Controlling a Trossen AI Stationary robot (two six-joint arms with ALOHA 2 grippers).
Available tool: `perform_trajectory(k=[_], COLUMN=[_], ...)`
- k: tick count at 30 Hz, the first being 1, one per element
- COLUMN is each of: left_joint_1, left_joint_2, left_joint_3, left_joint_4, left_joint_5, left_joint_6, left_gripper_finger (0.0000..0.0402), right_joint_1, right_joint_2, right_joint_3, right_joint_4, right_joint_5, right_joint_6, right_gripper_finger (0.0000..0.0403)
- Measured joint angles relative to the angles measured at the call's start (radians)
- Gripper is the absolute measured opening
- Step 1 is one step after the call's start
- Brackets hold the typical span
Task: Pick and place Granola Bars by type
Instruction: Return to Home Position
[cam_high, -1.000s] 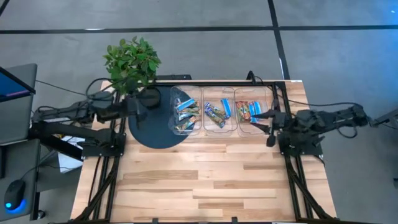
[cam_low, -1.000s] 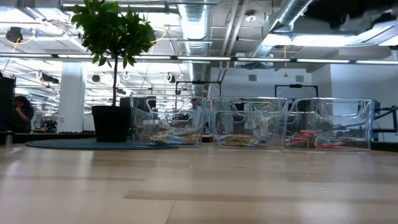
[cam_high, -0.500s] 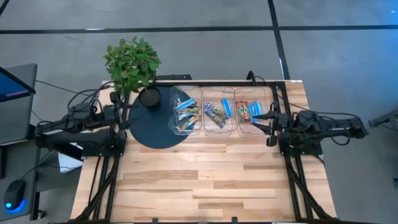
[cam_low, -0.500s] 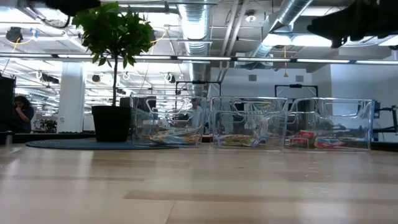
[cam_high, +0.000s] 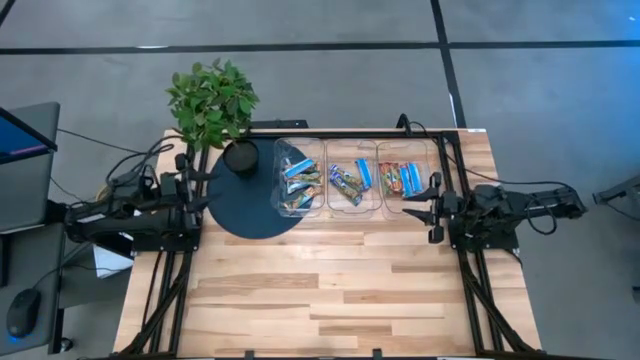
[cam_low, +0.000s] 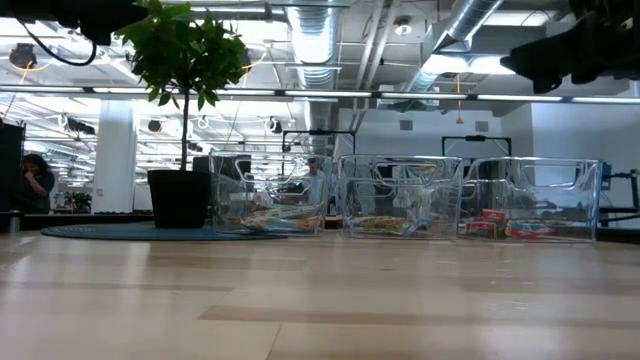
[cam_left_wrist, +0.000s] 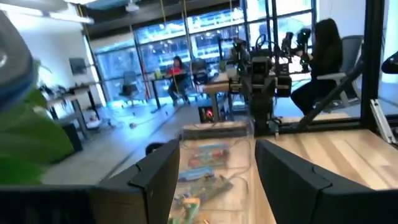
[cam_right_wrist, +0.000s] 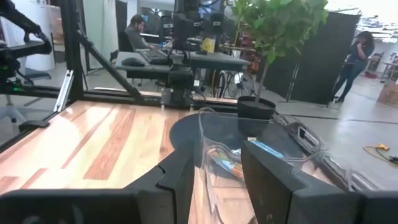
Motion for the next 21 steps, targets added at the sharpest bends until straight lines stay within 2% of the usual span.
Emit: perform_trajectory(k=[2,6,9,14,21], left_joint_1=[0.0,0.0,0.0,0.001,0.0], left_joint_2=[0.007,0.007,0.0,-0.003,-0.003], left_joint_3=[0.0,-0.004,-0.066,-0.211,-0.333], left_joint_4=[-0.021,-0.073,0.002,0.181,0.291], left_joint_5=[0.015,0.134,0.184,0.078,0.108], left_joint_6=[-0.02,-0.023,-0.034,-0.066,-0.064], left_gripper_finger=[0.0206,0.0206,0.0206,0.0206,0.0206], right_joint_1=[0.001,0.001,0.001,0.0,0.021], right_joint_2=[-0.006,-0.007,-0.007,-0.007,-0.007], right_joint_3=[-0.02,-0.048,-0.07,-0.096,-0.096], right_joint_4=[0.018,0.035,0.078,0.119,0.118], right_joint_5=[0.0,0.0,0.001,0.001,0.0], right_joint_6=[0.009,0.021,0.02,0.013,0.021], right_gripper_finger=[0.0124,0.0124,0.0124,0.0124,0.0124])
